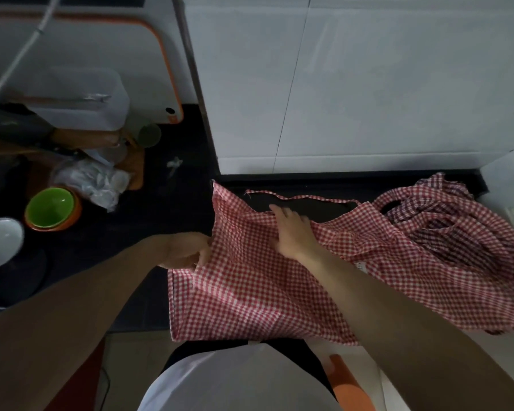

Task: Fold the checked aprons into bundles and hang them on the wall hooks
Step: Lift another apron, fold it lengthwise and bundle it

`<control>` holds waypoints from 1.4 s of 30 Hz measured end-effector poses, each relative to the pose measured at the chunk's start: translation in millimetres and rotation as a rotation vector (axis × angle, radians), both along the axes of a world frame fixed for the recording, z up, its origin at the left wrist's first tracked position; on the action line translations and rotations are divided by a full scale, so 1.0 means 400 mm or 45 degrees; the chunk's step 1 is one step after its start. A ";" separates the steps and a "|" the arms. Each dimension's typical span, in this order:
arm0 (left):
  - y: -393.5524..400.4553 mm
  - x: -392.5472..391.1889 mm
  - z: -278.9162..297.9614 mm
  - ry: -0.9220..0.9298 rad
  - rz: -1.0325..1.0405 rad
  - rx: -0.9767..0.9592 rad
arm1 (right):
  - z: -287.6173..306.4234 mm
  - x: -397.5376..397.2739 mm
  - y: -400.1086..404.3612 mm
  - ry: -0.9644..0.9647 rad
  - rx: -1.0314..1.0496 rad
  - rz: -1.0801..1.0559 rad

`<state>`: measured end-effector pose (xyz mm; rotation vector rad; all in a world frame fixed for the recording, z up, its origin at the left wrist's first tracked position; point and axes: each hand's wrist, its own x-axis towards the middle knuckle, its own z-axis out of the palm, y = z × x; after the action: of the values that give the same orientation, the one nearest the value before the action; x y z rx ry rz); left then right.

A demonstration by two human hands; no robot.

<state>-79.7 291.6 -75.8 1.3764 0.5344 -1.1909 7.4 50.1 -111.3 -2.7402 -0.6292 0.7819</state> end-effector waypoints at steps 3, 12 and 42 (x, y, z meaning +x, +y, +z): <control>0.033 -0.037 -0.054 -0.271 -0.463 0.519 | -0.022 -0.003 -0.010 -0.018 -0.016 -0.101; 0.048 -0.079 -0.118 -0.598 -0.835 1.005 | 0.169 0.034 -0.014 0.759 0.688 -0.355; -0.152 0.176 0.408 -1.103 0.284 0.191 | 0.438 0.016 -0.052 0.082 0.958 -0.299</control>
<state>-9.3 230.9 87.5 1.7412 0.1426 -0.3034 14.0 29.1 63.9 -2.0392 -0.4511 0.4478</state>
